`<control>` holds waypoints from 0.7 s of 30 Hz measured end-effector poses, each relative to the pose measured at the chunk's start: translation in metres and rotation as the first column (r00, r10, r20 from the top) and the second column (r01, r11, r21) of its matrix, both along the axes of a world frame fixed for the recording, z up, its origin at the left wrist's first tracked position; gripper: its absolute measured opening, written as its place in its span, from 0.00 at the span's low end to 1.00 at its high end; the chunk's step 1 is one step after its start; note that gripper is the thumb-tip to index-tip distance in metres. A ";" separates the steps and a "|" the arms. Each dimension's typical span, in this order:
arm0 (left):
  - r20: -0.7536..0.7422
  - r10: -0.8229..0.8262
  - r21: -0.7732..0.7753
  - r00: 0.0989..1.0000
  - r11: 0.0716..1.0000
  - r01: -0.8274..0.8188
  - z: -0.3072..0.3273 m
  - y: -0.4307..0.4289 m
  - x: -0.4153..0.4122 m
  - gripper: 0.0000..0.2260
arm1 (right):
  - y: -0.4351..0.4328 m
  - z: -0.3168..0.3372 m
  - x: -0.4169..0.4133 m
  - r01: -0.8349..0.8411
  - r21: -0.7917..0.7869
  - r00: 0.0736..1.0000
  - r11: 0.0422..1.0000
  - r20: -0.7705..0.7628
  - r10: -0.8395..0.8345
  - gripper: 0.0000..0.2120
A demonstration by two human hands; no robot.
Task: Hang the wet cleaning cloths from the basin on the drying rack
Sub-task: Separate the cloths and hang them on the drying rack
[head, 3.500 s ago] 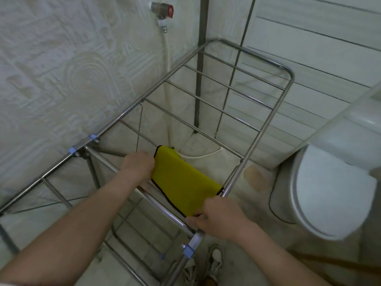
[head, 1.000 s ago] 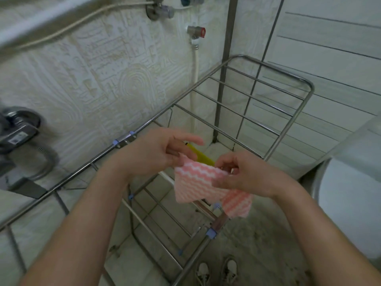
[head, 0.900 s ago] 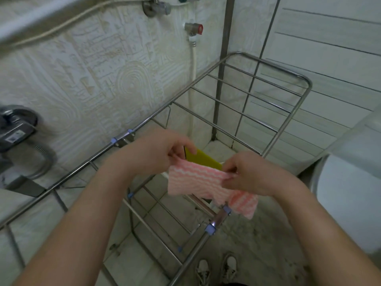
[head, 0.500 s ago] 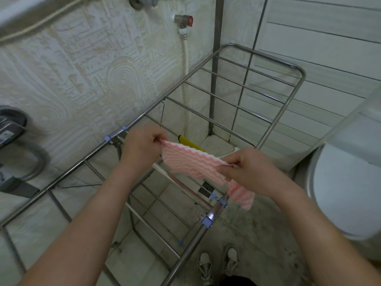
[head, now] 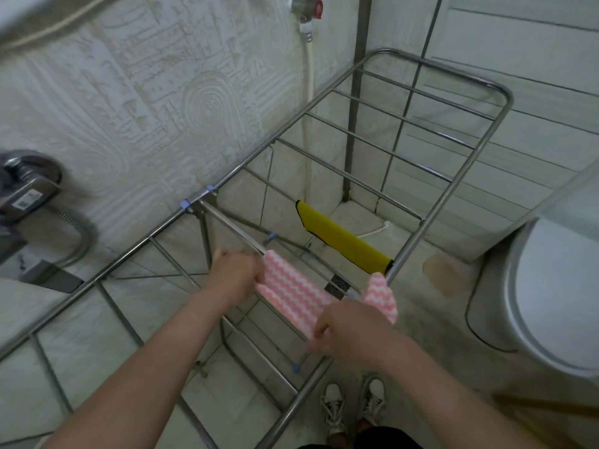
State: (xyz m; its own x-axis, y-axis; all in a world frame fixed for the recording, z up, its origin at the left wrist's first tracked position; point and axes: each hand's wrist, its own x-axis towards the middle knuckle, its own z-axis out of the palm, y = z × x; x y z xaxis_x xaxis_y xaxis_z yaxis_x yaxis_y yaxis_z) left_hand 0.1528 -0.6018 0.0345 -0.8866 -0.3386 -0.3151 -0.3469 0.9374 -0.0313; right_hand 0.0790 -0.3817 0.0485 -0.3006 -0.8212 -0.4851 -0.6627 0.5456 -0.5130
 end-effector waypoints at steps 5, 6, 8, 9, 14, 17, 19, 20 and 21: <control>-0.133 -0.041 0.012 0.990 0.999 0.043 -0.001 0.012 -0.003 0.12 | 0.021 0.001 -0.044 0.356 0.008 0.935 0.935 0.000 -0.356 0.11; -0.234 -0.043 0.076 0.971 0.995 0.063 -0.004 0.014 -0.005 0.12 | 0.023 0.000 -0.049 0.381 0.007 0.924 0.925 -0.042 -0.380 0.11; -0.339 -0.076 0.173 0.938 0.975 0.142 -0.012 0.016 -0.007 0.13 | 0.022 -0.003 -0.048 0.393 0.024 0.919 0.919 -0.042 -0.392 0.10; -0.338 -0.103 0.203 0.935 0.963 0.180 -0.016 0.017 -0.009 0.14 | 0.020 -0.004 -0.044 0.382 0.037 0.924 0.923 -0.034 -0.381 0.10; -0.315 -0.227 0.255 0.922 0.915 0.313 -0.023 0.013 -0.016 0.12 | 0.005 -0.011 -0.029 0.306 0.079 0.951 0.949 -0.072 -0.301 0.11; -0.215 -0.268 0.200 0.939 0.929 0.311 -0.024 0.014 -0.018 0.14 | 0.006 -0.013 -0.033 0.318 0.122 0.948 0.940 -0.065 -0.312 0.11; -0.180 -0.234 0.213 0.955 0.939 0.270 -0.023 0.017 -0.019 0.16 | 0.009 -0.013 -0.035 0.323 0.138 0.945 0.936 -0.090 -0.313 0.14; -0.199 -0.212 0.243 0.957 0.935 0.258 -0.022 0.019 -0.018 0.18 | 0.011 -0.013 -0.036 0.328 0.142 0.943 0.934 -0.102 -0.316 0.15; -0.220 -0.210 0.264 0.953 0.927 0.266 -0.021 0.019 -0.017 0.19 | 0.011 -0.011 -0.036 0.337 0.140 0.940 0.931 -0.102 -0.325 0.15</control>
State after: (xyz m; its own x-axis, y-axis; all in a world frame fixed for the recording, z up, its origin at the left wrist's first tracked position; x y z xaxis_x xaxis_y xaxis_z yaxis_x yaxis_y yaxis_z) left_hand 0.1356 -0.5826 0.0132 -0.9812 -0.0296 -0.1906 -0.0859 0.9518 0.2945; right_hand 0.0426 -0.3705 0.0374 -0.5833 -0.5861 -0.5623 -0.4642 0.8087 -0.3613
